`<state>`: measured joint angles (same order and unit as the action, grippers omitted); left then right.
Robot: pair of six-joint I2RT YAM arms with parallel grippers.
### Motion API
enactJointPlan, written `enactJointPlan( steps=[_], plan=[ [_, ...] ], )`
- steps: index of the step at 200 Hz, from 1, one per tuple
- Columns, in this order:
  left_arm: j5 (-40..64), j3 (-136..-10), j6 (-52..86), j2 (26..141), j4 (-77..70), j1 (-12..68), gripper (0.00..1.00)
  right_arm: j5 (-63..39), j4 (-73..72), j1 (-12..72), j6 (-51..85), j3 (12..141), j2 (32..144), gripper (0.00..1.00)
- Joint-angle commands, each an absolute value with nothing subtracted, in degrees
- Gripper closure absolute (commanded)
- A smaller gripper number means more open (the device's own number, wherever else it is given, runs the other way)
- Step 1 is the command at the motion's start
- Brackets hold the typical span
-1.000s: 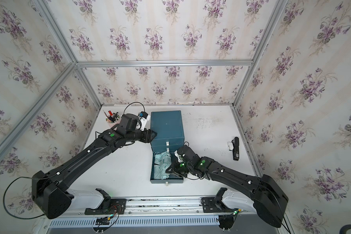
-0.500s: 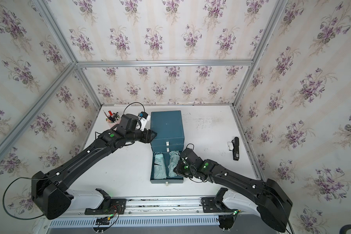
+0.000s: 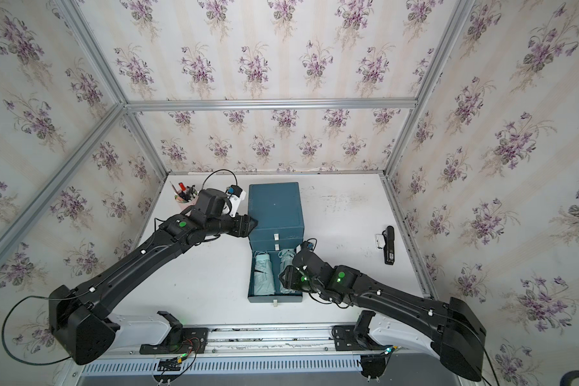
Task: Place the umbrella in the drawer by color
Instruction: Place the umbrella in the drawer, then close the drawer in the storage box.
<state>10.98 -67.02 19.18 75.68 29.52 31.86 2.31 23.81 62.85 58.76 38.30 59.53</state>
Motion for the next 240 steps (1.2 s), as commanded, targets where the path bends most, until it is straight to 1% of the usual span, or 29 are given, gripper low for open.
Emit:
enactJointPlan(
  steps=[1, 27, 56, 101, 112, 120, 126, 148, 170, 185, 201, 211, 240],
  plan=[
    [9.23, -65.87, 19.91, 75.05, 36.51, 31.78, 0.24, 18.27, 33.40, 69.89, 62.78, 41.11, 60.74, 0.40],
    [10.67, -65.41, 22.19, 74.33, 33.83, 31.68, 0.22, 26.19, 36.65, 79.30, 69.27, 42.12, 62.54, 0.42],
    [11.40, -66.03, 23.75, 74.73, 31.90, 31.72, 0.21, 32.86, 35.77, 89.07, 75.19, 41.67, 65.33, 0.44],
    [11.22, -66.55, 25.00, 75.80, 30.67, 31.64, 0.19, 38.64, 40.92, 97.27, 85.84, 45.14, 77.36, 0.35],
    [10.94, -66.58, 25.22, 75.78, 30.72, 31.56, 0.19, 40.19, 41.19, 98.92, 86.97, 46.16, 80.35, 0.34],
    [10.65, -66.36, 25.39, 75.78, 30.47, 31.46, 0.19, 41.55, 40.76, 100.23, 87.73, 46.74, 82.12, 0.31],
    [10.47, -66.25, 25.49, 75.80, 30.27, 31.38, 0.19, 42.19, 39.53, 100.89, 87.41, 46.84, 83.28, 0.30],
    [9.89, -66.10, 25.84, 76.12, 30.31, 31.11, 0.19, 40.56, 30.52, 101.23, 81.73, 46.02, 85.71, 0.31],
    [9.52, -65.92, 25.85, 76.65, 29.82, 30.96, 0.19, 38.68, 22.49, 100.81, 76.34, 44.45, 85.09, 0.32],
    [9.32, -66.24, 25.80, 77.37, 29.94, 30.94, 0.19, 35.37, 14.75, 98.88, 72.21, 40.98, 83.51, 0.33],
    [9.15, -66.71, 25.76, 77.95, 30.07, 30.94, 0.19, 30.94, 8.13, 95.55, 70.62, 37.09, 81.68, 0.38],
    [9.01, -66.91, 25.66, 78.20, 29.89, 30.86, 0.19, 30.56, 6.47, 94.56, 70.15, 35.90, 80.88, 0.40],
    [9.05, -67.32, 25.68, 78.42, 29.96, 30.85, 0.19, 31.79, 8.53, 92.89, 70.54, 36.04, 80.82, 0.45]
  ],
)
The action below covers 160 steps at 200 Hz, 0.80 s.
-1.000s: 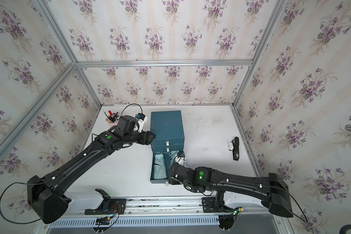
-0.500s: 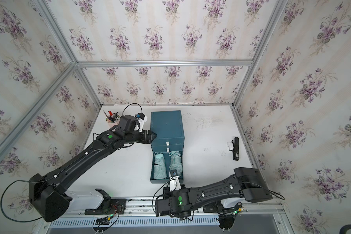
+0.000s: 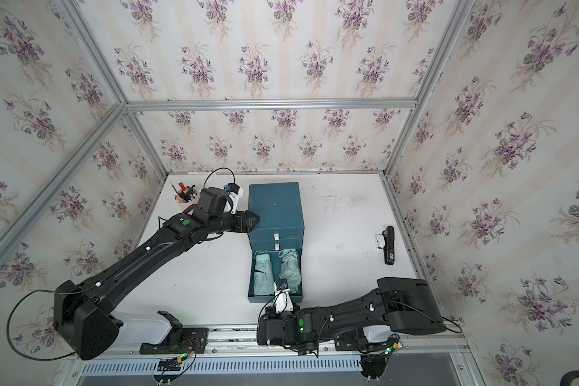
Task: Place the umbrella in the drawer by color
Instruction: Close the drawer in the storage box.
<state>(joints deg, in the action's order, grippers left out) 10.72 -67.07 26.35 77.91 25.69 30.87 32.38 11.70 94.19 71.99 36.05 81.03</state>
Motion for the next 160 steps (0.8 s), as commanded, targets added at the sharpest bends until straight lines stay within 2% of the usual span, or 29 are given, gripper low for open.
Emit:
enactJointPlan(
  steps=[1, 63, 136, 160],
  plan=[
    [9.05, -67.32, 25.63, 78.41, 29.96, 30.85, 0.19, 31.72, 8.48, 92.81, 70.52, 36.04, 80.84, 0.45],
    [7.75, -67.21, 25.24, 79.23, 30.45, 30.85, 0.23, 33.84, 10.06, 90.81, 70.46, 35.39, 80.24, 0.60],
    [5.67, -67.14, 23.56, 80.58, 32.24, 30.85, 0.32, 33.14, 10.14, 90.55, 71.76, 34.58, 81.23, 1.00],
    [4.79, -65.49, 22.86, 80.50, 32.15, 30.85, 0.37, 34.33, 10.58, 90.61, 71.87, 34.47, 80.54, 1.00]
  ],
)
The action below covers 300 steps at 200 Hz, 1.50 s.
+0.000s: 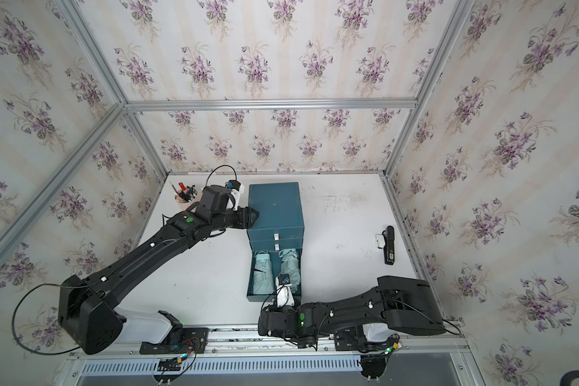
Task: Place the umbrella in the drawer by color
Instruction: Close the drawer in the storage box.
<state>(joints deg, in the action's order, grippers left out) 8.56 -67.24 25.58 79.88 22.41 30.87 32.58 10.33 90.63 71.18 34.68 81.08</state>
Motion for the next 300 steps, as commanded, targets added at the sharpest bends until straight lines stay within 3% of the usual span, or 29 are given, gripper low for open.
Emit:
enactJointPlan(
  steps=[1, 96, 222, 236, 265, 300],
  plan=[
    [4.77, -65.40, 22.81, 80.51, 32.16, 30.85, 0.37, 34.33, 10.60, 90.57, 71.92, 34.46, 80.48, 1.00],
    [4.02, -62.83, 20.48, 78.75, 33.75, 30.84, 0.54, 38.48, 9.66, 90.31, 70.84, 32.17, 74.20, 1.00],
    [5.45, -62.59, 19.56, 77.89, 34.84, 30.85, 0.61, 41.79, 0.16, 85.80, 64.34, 29.41, 75.50, 1.00],
    [5.54, -62.47, 19.63, 77.71, 34.96, 30.81, 0.61, 41.42, -0.82, 85.25, 63.99, 28.81, 75.34, 0.89],
    [5.87, -61.75, 19.45, 77.52, 34.60, 30.85, 0.61, 41.39, -3.67, 84.82, 62.37, 27.69, 75.06, 0.57],
    [6.28, -60.93, 19.52, 77.34, 34.28, 30.83, 0.61, 40.78, -7.20, 83.64, 59.17, 27.69, 75.64, 0.50]
  ],
)
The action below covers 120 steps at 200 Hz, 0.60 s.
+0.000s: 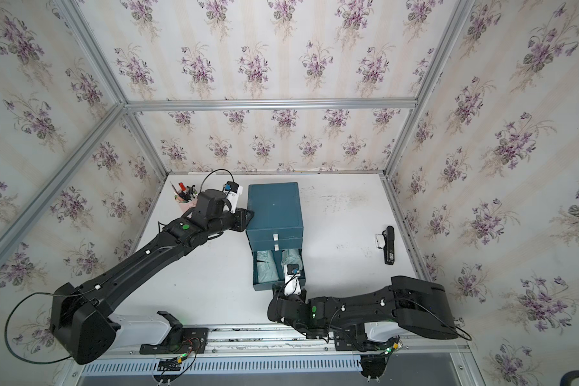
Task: Place the umbrella in the drawer by color
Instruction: Close the drawer in the storage box.
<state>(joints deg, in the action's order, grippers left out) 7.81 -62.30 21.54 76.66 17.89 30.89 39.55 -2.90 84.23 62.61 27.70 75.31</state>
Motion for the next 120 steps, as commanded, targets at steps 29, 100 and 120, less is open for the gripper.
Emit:
enactJointPlan(
  steps=[29, 100, 120],
  plan=[
    [6.50, -60.87, 19.91, 77.34, 34.43, 30.78, 0.62, 38.36, -12.31, 80.03, 54.81, 27.86, 77.32, 0.50],
    [7.11, -60.73, 19.99, 77.01, 34.73, 30.82, 0.61, 33.13, -22.38, 71.30, 44.80, 30.74, 83.57, 0.45],
    [7.32, -60.61, 19.90, 76.67, 34.85, 30.77, 0.61, 31.85, -24.82, 69.17, 44.13, 31.32, 86.22, 0.44]
  ],
)
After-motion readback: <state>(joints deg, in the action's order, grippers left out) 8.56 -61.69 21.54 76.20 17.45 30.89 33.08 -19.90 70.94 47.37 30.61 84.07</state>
